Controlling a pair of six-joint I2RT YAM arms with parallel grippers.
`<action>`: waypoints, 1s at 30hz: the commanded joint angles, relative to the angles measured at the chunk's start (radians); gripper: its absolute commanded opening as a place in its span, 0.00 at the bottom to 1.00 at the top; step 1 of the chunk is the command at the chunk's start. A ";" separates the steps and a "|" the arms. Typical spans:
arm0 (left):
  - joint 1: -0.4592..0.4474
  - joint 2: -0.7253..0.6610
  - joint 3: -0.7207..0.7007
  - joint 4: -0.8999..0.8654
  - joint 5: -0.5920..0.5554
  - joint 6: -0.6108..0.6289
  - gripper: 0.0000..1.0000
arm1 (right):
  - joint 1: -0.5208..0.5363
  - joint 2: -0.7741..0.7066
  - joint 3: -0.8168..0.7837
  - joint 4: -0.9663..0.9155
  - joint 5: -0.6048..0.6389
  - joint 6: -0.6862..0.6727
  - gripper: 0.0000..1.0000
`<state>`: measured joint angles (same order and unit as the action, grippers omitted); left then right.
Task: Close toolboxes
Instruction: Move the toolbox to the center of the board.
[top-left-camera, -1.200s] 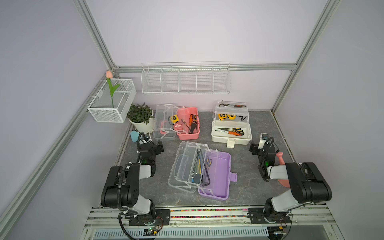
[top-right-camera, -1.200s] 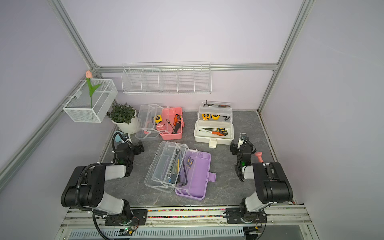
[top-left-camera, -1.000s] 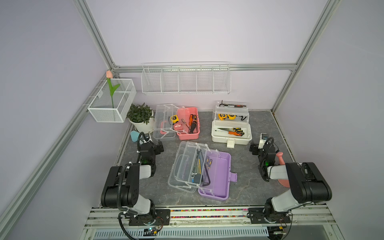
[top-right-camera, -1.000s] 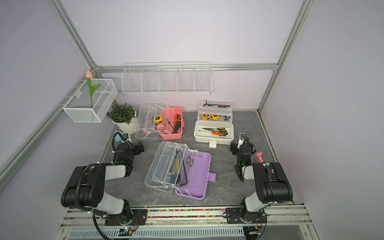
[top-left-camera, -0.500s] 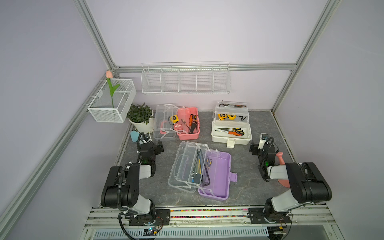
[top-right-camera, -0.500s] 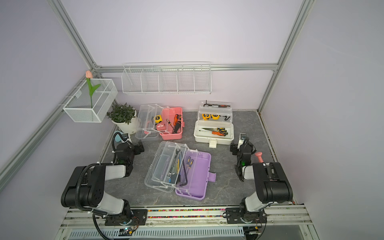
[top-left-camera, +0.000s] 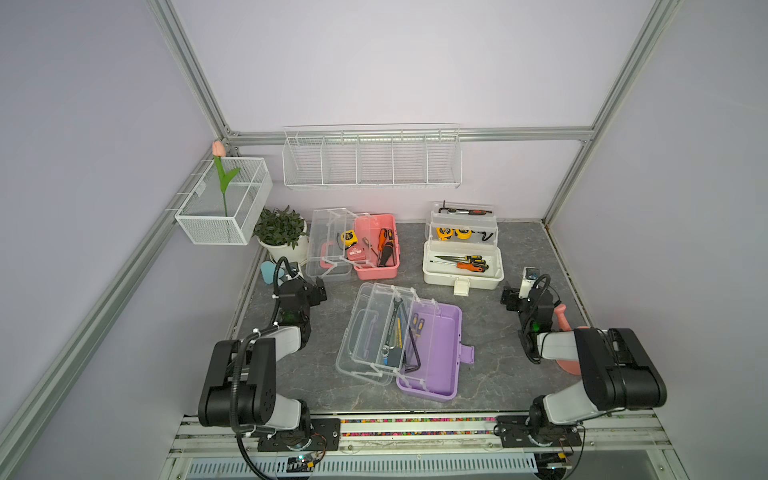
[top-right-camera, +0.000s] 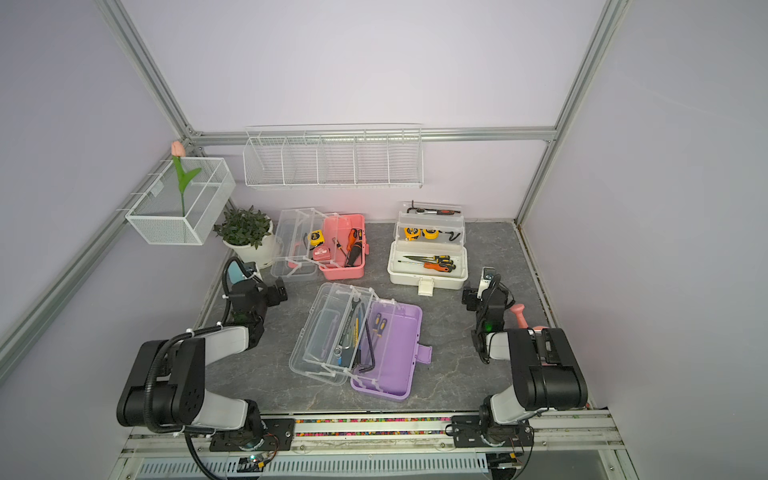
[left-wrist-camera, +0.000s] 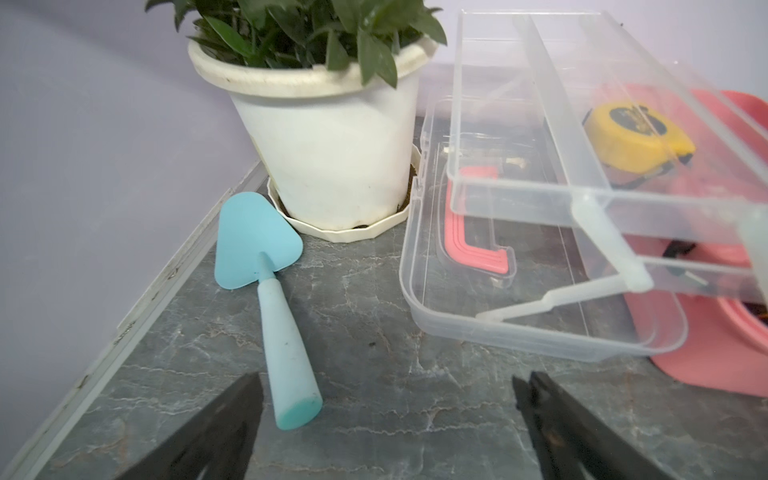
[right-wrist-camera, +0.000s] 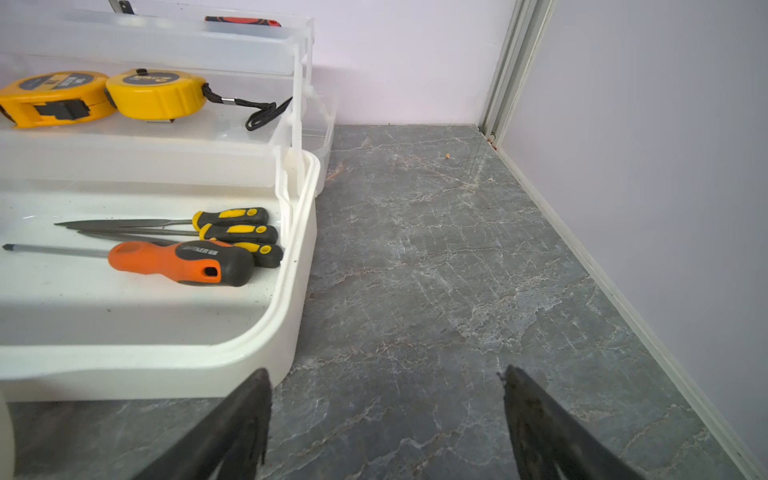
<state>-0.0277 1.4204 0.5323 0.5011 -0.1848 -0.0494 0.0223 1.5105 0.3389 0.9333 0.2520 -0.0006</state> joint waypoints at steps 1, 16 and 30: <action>-0.005 -0.093 0.116 -0.228 -0.043 -0.063 0.99 | 0.020 -0.084 -0.015 -0.017 0.061 -0.014 0.89; 0.032 -0.222 0.164 -0.385 0.015 -0.540 1.00 | 0.138 -0.344 0.316 -0.967 -0.002 0.377 0.78; -0.032 -0.404 0.018 -0.460 0.196 -0.583 0.99 | 0.443 -0.304 0.399 -1.277 -0.215 0.733 0.47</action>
<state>-0.0555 1.0462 0.5690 0.0799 -0.0128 -0.6048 0.4244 1.1942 0.7315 -0.2672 0.1097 0.6064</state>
